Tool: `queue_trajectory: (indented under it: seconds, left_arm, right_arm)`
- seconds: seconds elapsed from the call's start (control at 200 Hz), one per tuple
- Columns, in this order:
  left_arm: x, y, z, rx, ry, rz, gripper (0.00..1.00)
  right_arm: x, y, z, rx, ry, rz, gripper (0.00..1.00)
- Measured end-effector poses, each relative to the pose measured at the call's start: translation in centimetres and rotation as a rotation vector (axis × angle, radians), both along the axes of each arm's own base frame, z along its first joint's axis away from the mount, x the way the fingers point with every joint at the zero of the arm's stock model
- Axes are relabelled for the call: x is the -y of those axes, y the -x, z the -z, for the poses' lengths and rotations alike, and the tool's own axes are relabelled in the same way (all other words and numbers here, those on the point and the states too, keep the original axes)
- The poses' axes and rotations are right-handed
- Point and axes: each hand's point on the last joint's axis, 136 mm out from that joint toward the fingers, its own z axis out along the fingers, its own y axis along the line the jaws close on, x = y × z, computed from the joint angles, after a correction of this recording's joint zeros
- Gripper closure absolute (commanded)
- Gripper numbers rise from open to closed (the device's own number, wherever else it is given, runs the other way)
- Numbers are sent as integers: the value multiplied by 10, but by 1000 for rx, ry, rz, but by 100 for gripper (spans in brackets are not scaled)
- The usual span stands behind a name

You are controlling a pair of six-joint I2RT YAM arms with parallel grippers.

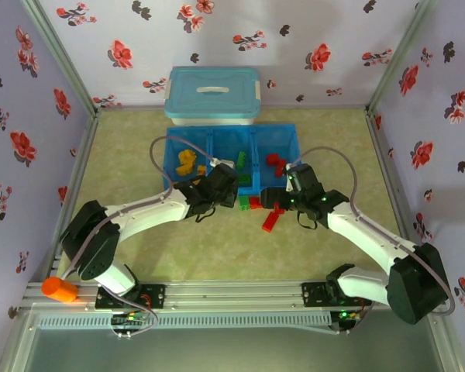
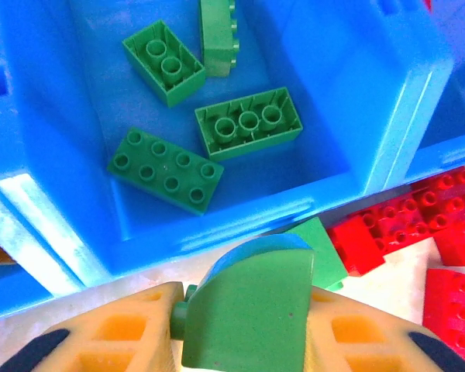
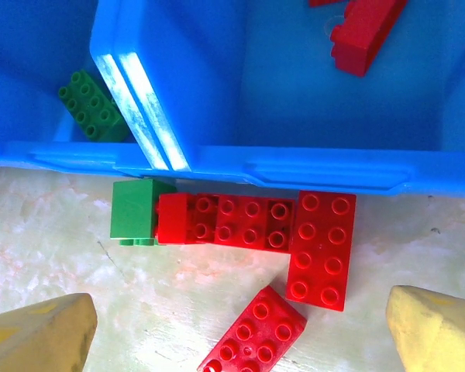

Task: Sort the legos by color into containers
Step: Pick up the lego from the center of the table, then place the lego in the container.

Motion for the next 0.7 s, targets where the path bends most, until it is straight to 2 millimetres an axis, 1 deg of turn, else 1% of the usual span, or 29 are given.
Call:
queue_trajectory:
  seconds: [0.19,0.405,0.565,0.65,0.7]
  left_arm:
    - [-5,-11,-9,18,2,-12,69]
    - [-6,-30,-33,61,35,-33,69]
    - [-7,-48,-57,98,73,-52,69]
    - [-6,-57,-66,111,86,-58,69]
    - [-5,-63,-68,114,89,-60,69]
  right_arm:
    - [2,2,0,-5,7,2,3]
    - [7,7,-10,28,-19,20,3]
    - [12,16,0,11,-14,29,3]
    - [12,16,1,8,-12,28,3]
    - [12,16,1,8,-12,29,3]
